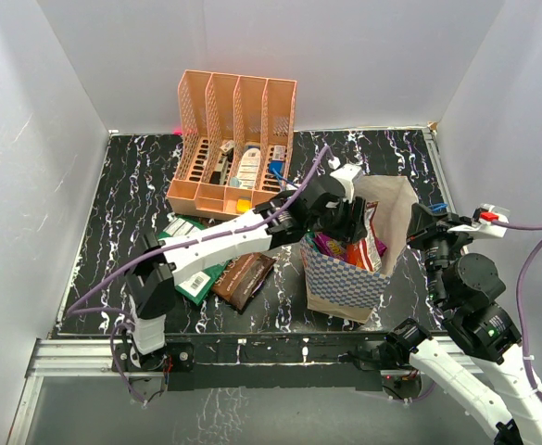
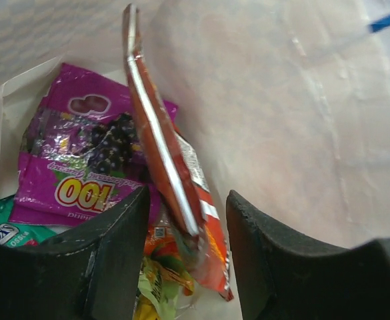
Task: Take the snacks out of the paper bag
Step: Take out the snack from the paper bag.
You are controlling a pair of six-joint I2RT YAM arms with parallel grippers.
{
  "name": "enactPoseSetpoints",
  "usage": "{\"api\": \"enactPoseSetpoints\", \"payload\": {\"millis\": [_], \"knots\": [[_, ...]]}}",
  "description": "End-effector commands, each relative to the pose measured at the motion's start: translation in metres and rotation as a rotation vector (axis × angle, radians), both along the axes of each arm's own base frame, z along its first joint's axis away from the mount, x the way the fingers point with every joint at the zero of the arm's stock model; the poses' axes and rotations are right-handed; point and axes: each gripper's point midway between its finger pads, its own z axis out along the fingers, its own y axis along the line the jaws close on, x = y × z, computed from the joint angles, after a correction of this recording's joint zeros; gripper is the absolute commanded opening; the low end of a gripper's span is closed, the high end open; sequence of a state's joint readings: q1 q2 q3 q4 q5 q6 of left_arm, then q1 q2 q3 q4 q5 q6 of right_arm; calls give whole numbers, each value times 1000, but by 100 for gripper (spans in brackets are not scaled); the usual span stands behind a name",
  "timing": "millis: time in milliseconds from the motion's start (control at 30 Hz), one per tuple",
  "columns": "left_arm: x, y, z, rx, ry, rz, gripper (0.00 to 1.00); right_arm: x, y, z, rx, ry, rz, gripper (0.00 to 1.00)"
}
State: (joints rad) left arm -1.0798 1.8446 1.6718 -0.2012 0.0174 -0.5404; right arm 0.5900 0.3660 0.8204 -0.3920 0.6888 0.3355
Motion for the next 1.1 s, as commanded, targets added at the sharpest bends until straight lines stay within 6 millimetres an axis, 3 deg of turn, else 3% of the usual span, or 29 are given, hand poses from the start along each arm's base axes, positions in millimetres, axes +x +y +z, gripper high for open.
{"api": "enactPoseSetpoints", "payload": {"millis": [0, 100, 200, 267, 333, 467, 733, 867, 1067], "knots": [[11, -3, 14, 1, -25, 71, 47, -2, -1, 13, 37, -50, 1, 8], [14, -11, 0, 44, -20, 67, 42, -2, -1, 12, 36, -49, 3, 8], [19, -14, -12, 110, -17, 80, 28, -3, -2, 13, 37, -50, 1, 8], [20, -18, -9, 113, -9, 76, 12, -4, -2, 14, 37, -52, 1, 8], [18, -22, 6, 81, -16, 56, 2, -5, -4, 13, 38, -51, -7, 8], [15, -24, 52, -7, -51, 37, 0, -5, -5, 12, 36, -49, -7, 8], [-15, -9, 169, -280, -152, -68, 0, -7, -6, 6, 38, -41, -10, 8], [-29, 16, 233, -397, -274, -104, 0, -8, -7, 5, 38, -38, -10, 8], [-54, 82, 314, -536, -454, -81, 0, -8, -6, 4, 41, -34, -5, 8]]}}
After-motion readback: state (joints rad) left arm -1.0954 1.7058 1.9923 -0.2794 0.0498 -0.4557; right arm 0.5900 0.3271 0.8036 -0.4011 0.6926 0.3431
